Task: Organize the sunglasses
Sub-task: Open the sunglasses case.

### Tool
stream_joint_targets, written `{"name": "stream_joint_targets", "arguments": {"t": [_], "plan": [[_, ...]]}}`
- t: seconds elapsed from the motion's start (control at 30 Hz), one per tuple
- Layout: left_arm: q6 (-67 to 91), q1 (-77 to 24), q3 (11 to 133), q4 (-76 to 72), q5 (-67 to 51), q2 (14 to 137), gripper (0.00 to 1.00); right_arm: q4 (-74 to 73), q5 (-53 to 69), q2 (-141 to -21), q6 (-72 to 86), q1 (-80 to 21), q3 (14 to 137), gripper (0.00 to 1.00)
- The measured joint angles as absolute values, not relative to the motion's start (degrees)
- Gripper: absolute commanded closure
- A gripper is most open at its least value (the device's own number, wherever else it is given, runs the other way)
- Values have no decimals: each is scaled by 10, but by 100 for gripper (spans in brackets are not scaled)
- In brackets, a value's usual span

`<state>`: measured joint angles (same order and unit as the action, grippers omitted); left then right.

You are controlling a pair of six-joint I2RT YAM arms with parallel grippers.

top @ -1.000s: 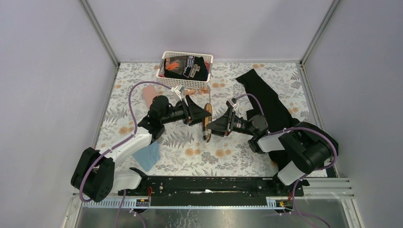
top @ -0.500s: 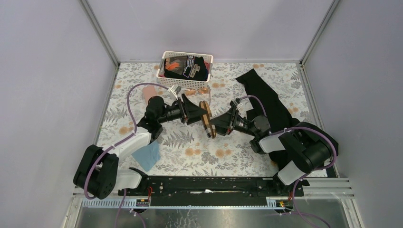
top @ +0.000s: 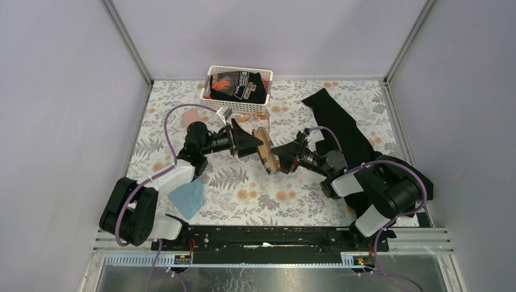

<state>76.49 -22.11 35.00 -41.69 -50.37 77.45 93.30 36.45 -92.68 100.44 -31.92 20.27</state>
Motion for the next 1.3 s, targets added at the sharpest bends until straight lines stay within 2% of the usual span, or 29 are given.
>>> {"name": "stream_joint_targets", "arguments": {"t": [1.03,1.3], "plan": [[730,-205,349,-454,-548,768,100,937,339,-927,1053,-306,204,100],[729,-204,342,-469,-552,768,100,937,337,-927,1064,-303,204,95]]}}
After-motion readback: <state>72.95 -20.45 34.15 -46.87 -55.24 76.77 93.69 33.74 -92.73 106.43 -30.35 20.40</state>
